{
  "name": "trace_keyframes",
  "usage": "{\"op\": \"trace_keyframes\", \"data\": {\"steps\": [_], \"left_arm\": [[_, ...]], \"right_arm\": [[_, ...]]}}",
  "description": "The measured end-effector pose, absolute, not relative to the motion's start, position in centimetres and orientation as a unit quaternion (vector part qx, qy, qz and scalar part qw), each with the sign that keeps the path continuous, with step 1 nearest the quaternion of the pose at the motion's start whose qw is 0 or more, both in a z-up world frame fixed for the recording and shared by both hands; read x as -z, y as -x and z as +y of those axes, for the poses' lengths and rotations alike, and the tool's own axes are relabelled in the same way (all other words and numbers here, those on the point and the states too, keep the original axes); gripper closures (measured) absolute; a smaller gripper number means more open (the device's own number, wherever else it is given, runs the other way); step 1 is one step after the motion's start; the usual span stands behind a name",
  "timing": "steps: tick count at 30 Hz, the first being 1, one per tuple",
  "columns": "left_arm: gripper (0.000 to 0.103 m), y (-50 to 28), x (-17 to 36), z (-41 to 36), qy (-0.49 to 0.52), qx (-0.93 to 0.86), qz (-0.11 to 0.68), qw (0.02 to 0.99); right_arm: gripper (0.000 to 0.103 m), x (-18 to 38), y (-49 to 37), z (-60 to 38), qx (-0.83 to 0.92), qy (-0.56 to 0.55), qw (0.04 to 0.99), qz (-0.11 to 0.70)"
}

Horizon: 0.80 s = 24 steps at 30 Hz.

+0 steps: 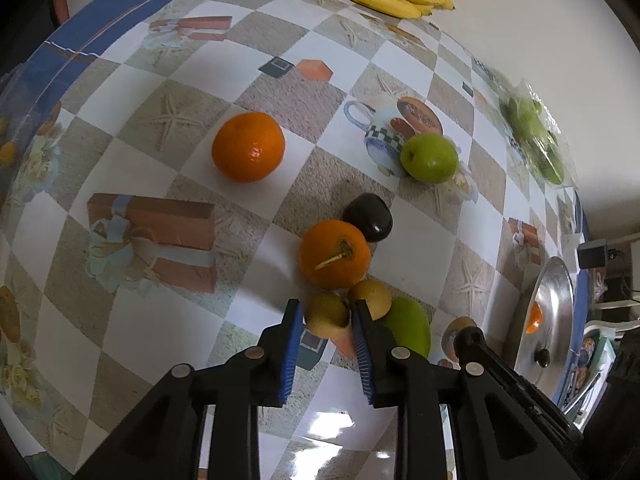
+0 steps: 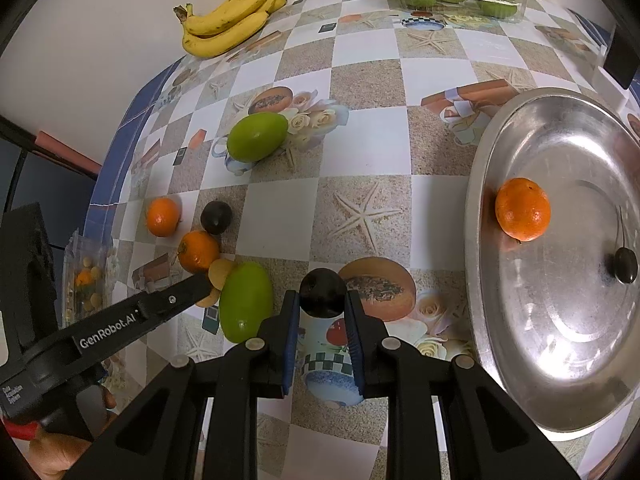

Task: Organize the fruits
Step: 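Lift the dark plum with the right tool while the left tool closes on the small yellow fruit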

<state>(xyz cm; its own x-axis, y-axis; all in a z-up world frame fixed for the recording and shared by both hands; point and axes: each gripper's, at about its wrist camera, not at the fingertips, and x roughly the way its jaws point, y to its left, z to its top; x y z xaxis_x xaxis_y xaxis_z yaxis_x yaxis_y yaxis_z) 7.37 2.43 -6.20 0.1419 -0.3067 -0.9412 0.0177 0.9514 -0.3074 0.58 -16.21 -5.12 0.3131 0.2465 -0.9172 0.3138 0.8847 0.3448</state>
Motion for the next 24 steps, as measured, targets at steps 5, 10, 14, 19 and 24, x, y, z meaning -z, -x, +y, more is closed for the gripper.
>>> {"op": "trace_keyframes", "data": {"steps": [5, 10, 14, 19, 24], "left_arm": [[0.076, -7.3, 6.2, 2.3, 0.109, 0.112, 0.644, 0.749], [0.078, -7.2, 5.6, 2.4, 0.111, 0.113, 0.634, 0.757], [0.078, -7.2, 4.7, 2.3, 0.112, 0.12, 0.623, 0.764], [0.078, -7.1, 3.2, 2.4, 0.117, 0.13, 0.604, 0.778], [0.078, -7.2, 1.8, 2.0, 0.117, 0.14, 0.585, 0.79]], "right_arm": [[0.079, 5.0, -0.5, -16.4, 0.022, -0.242, 0.775, 0.584], [0.079, 4.9, -0.4, -16.6, 0.021, -0.246, 0.775, 0.581], [0.079, 4.6, -0.3, -16.8, 0.02, -0.25, 0.777, 0.577], [0.079, 4.1, -0.2, -17.1, 0.021, -0.254, 0.78, 0.571], [0.079, 3.3, 0.0, -17.5, 0.023, -0.258, 0.787, 0.56]]}}
